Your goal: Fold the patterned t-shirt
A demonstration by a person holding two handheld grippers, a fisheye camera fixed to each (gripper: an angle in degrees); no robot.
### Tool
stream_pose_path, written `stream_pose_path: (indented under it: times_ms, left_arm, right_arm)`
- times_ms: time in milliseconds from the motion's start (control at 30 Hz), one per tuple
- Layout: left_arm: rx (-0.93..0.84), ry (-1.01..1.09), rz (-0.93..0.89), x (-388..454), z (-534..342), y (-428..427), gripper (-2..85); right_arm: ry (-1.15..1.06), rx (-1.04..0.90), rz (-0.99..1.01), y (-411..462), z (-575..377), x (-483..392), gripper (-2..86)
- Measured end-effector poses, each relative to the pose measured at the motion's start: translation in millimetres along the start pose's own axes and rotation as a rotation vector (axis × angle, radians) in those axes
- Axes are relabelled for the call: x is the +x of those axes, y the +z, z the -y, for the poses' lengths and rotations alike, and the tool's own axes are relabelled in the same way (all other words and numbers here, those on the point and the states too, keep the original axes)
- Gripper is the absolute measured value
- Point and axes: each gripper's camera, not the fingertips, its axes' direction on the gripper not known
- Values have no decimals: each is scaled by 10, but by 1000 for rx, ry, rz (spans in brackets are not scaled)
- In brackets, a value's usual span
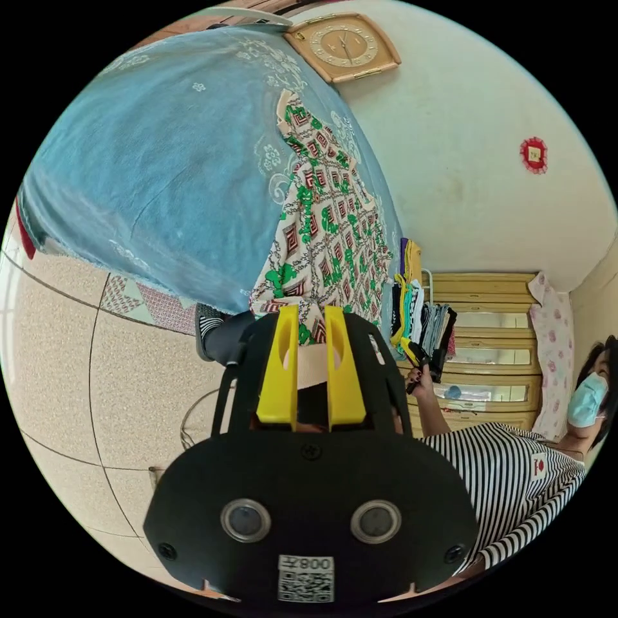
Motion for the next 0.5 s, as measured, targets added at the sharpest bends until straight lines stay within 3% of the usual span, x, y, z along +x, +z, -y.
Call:
stream_pose_path:
  times_ms: [233, 500]
  left_arm:
    - [-173, 338, -19, 1249, 474, 884, 36]
    - [-426, 777, 119, 3012, 1104, 2452, 46]
  right_arm:
    - [5, 119, -33, -13, 296, 51, 9]
    - [41, 317, -159, 33, 988, 278, 60]
